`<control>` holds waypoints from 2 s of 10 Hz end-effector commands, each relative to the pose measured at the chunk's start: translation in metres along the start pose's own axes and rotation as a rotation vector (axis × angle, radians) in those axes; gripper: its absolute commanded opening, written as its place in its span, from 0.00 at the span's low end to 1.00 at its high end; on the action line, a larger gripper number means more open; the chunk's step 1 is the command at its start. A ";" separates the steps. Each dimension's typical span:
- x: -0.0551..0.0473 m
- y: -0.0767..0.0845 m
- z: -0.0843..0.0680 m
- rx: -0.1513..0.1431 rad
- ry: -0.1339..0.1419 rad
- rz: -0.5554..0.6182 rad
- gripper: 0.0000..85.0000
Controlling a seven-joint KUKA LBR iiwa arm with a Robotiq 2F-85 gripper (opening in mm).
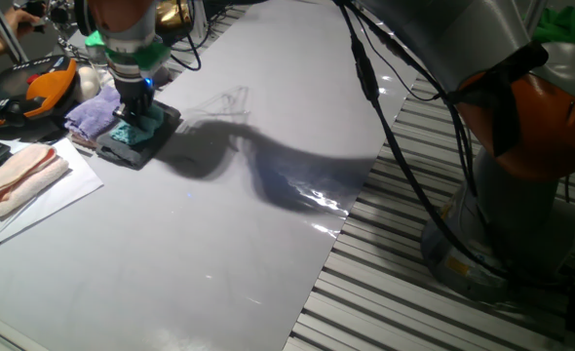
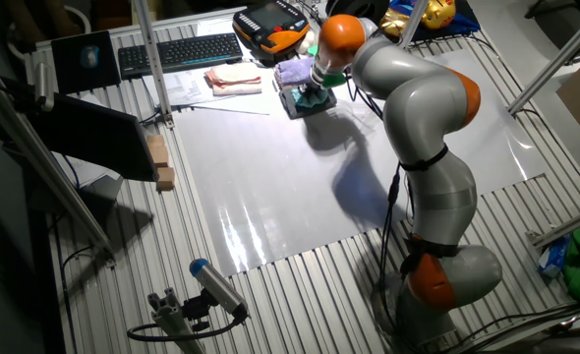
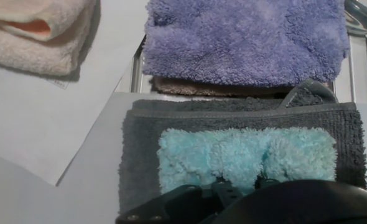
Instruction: Clean the table with a cloth
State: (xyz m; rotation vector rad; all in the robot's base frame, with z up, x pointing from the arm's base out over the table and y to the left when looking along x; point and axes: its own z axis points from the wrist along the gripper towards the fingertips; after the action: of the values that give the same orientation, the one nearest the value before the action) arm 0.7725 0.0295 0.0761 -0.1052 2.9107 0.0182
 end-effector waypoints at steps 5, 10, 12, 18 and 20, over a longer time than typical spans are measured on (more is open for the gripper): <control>-0.001 -0.004 -0.019 -0.002 0.019 0.008 0.00; 0.002 -0.011 -0.072 -0.002 0.076 0.034 0.00; 0.008 -0.013 -0.084 0.002 0.095 0.047 0.00; 0.037 -0.013 -0.087 -0.020 0.109 0.050 0.00; 0.042 -0.013 -0.086 -0.018 0.109 0.055 0.00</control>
State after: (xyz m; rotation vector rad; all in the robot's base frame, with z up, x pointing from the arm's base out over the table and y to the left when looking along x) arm 0.7134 0.0114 0.1499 -0.0259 3.0220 0.0530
